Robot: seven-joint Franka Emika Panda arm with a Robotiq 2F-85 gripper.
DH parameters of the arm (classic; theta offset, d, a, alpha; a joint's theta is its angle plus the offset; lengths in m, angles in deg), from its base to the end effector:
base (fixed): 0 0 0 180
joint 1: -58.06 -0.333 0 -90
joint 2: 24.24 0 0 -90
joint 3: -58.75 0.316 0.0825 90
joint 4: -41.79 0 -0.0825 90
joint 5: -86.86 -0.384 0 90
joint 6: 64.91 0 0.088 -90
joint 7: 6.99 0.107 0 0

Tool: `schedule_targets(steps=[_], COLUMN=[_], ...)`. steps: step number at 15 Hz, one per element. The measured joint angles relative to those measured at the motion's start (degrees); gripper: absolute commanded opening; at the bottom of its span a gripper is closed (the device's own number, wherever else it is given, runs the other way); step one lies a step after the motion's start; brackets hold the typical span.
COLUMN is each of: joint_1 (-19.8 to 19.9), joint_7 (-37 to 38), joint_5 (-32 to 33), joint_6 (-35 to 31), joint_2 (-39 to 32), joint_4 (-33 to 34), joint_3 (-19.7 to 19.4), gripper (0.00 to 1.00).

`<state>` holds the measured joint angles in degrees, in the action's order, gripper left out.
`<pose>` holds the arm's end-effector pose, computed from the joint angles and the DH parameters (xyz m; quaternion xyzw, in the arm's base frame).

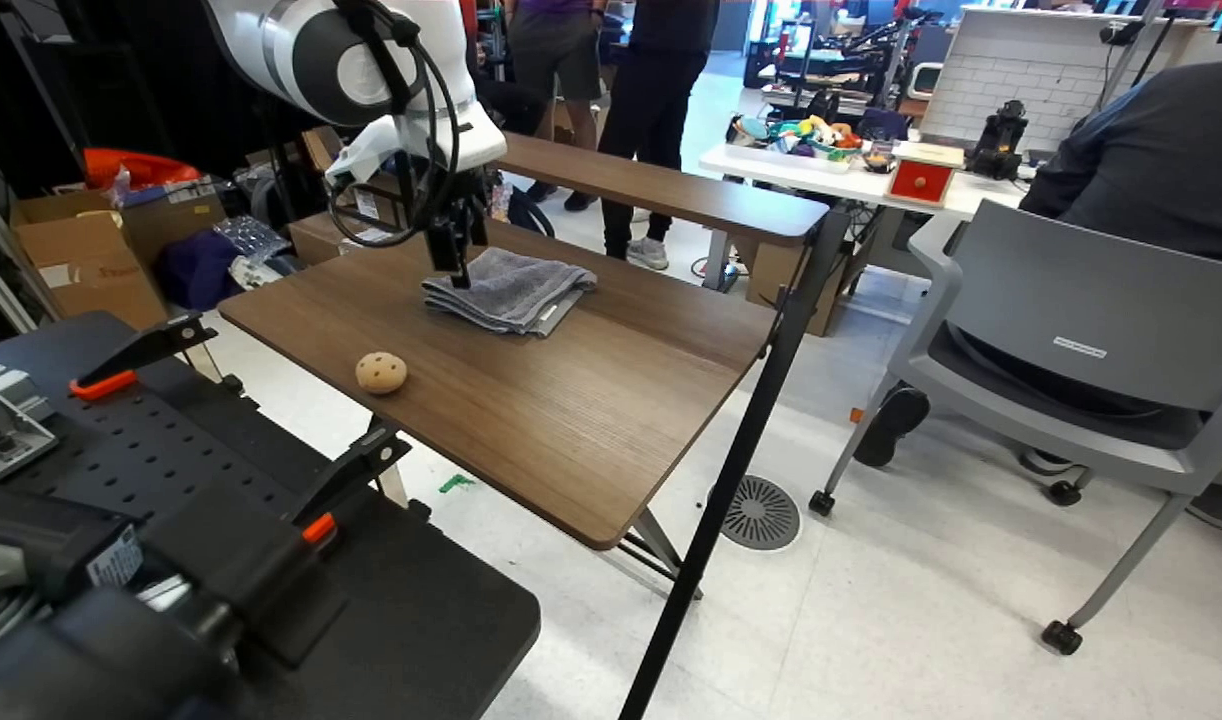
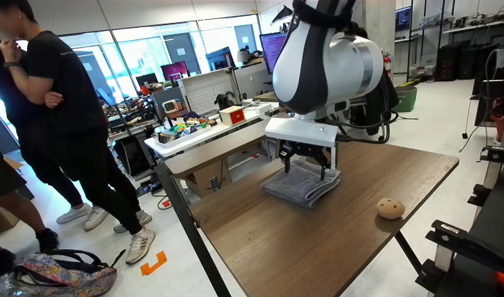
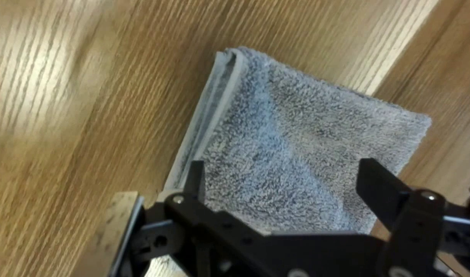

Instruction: Use the grey towel to wipe the table, move the cookie plush toy backwards

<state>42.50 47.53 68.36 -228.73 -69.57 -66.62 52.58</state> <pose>0.6249 0.0880 0.1013 -0.8611 0.4992 -0.0675 0.0683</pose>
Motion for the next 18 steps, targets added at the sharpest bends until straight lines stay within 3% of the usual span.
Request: schedule_targets(steps=[4,8,13,15,18], joint_1=[-1.5,-3.1,1.1,3.5,4.7], joint_7=[0.1,2.4,2.6,2.6,2.6], joint_5=[5.1,8.7,8.1,7.5,7.4], joint_6=[0.2,3.8,7.2,9.2,10.0], joint_2=[-0.4,-5.5,-13.7,-15.2,-15.5], joint_4=[2.9,9.2,17.3,19.8,20.6], joint_3=[-3.6,-7.8,-3.2,-0.4,0.7], gripper=[1.0,1.0,1.0,1.0,1.0])
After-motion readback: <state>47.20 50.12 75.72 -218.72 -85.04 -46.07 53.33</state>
